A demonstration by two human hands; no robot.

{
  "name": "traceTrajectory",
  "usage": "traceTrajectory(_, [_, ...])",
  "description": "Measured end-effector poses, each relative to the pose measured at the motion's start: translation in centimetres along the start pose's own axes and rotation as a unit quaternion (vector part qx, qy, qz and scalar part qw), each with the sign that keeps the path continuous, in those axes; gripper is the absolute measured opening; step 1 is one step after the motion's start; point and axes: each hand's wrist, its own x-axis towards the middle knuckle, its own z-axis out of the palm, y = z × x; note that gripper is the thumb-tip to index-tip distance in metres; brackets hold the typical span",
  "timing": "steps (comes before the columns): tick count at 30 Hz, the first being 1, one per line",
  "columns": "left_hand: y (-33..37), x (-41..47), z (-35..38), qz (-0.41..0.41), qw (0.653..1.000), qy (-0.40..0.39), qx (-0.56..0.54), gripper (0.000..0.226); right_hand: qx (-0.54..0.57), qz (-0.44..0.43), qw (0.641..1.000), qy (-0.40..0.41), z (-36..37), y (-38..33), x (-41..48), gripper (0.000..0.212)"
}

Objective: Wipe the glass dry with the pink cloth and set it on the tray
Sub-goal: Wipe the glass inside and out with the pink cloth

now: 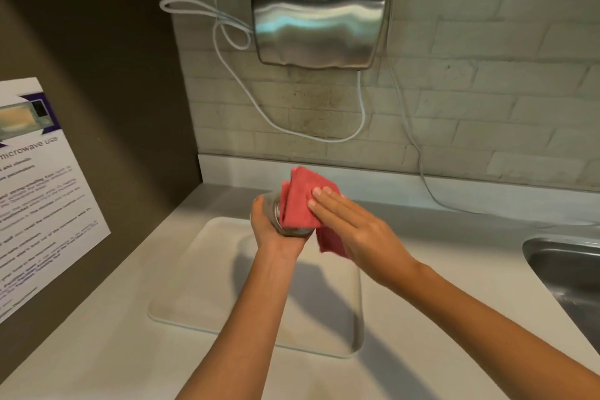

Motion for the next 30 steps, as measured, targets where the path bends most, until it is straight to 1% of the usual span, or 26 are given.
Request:
traceTrajectory(2, [-0.3, -0.4, 0.6, -0.019, 1.0, 0.003, -0.02, 0.047, -0.006, 0.036, 0.999, 0.036, 0.2, -0.6, 1.3, 0.059])
traceTrajectory(3, [-0.3, -0.7, 0.6, -0.017, 1.0, -0.009, -0.017, 0.047, -0.005, 0.032, 0.999, 0.036, 0.5, -1.2, 1.5, 0.057])
traceTrajectory(6, [-0.3, -1.7, 0.5, 0.001, 0.998, -0.04, 0.038, 0.047, -0.009, -0.045, 0.999, -0.017, 0.6, -2.0, 0.2, 0.045])
traceTrajectory(7, [-0.2, -1.8, 0.5, 0.005, 0.998, -0.038, 0.052, 0.046, -0.015, -0.062, 0.997, -0.032, 0.3, -1.6, -0.3, 0.041])
traceTrajectory(9, [0.0, -1.4, 0.1, 0.018, 0.999, -0.01, 0.04, 0.041, -0.026, -0.058, 0.997, -0.04, -0.3, -0.6, -0.7, 0.045])
traceTrajectory(11, [-0.1, -0.8, -0.1, 0.002, 1.0, 0.009, 0.022, 0.046, -0.016, -0.02, 0.999, -0.03, -0.2, -0.5, -0.2, 0.05])
traceTrajectory(12, [-0.2, -0.6, -0.1, -0.011, 1.0, 0.009, 0.026, 0.049, -0.011, -0.006, 1.0, -0.019, -0.1, -0.9, 0.1, 0.048])
traceTrajectory(13, [-0.3, -0.8, 0.1, -0.015, 1.0, 0.003, 0.028, 0.049, -0.011, 0.0, 1.0, -0.015, 0.3, -1.3, 0.3, 0.047])
traceTrajectory(15, [-0.4, -1.1, 0.2, -0.007, 0.999, -0.018, 0.035, 0.035, -0.007, -0.025, 0.999, -0.03, 0.5, -2.0, 0.2, 0.046])
traceTrajectory(17, [-0.3, -1.4, -0.1, 0.002, 0.996, -0.05, 0.068, 0.04, -0.012, -0.073, 0.996, -0.049, 0.1, -1.7, -0.4, 0.04])
traceTrajectory(18, [-0.4, -1.3, -0.3, 0.006, 0.996, -0.055, 0.072, 0.038, -0.017, -0.08, 0.995, -0.05, -0.1, -1.2, -0.8, 0.039])
traceTrajectory(19, [-0.4, -1.3, -0.4, 0.003, 0.996, -0.06, 0.059, 0.04, -0.02, -0.072, 0.996, -0.046, -0.2, -0.8, -0.9, 0.04])
traceTrajectory(22, [-0.8, -1.2, 0.0, -0.019, 0.997, -0.07, 0.036, 0.05, 0.002, -0.002, 1.0, -0.024, 0.1, -1.1, -0.6, 0.055])
traceTrajectory(23, [-0.9, -1.3, 0.1, -0.023, 0.997, -0.073, 0.032, 0.054, 0.007, 0.008, 1.0, -0.018, 0.4, -1.5, -0.5, 0.055])
traceTrajectory(24, [-0.9, -1.1, 0.0, -0.021, 0.997, -0.076, 0.026, 0.059, 0.009, 0.004, 1.0, -0.02, 0.7, -1.8, -0.5, 0.055])
traceTrajectory(26, [-1.0, -1.0, -0.6, -0.011, 0.996, -0.081, 0.033, 0.065, 0.005, -0.036, 0.998, -0.044, 0.8, -1.8, -0.9, 0.052])
traceTrajectory(28, [-0.9, -0.8, -1.2, -0.009, 0.996, -0.075, 0.056, 0.056, -0.001, -0.059, 0.997, -0.053, 0.5, -1.2, -1.5, 0.05])
traceTrajectory(30, [-0.9, -0.8, -1.3, -0.02, 0.995, -0.069, 0.065, 0.053, 0.032, -0.016, 0.998, -0.044, 0.3, -0.8, -1.7, 0.055])
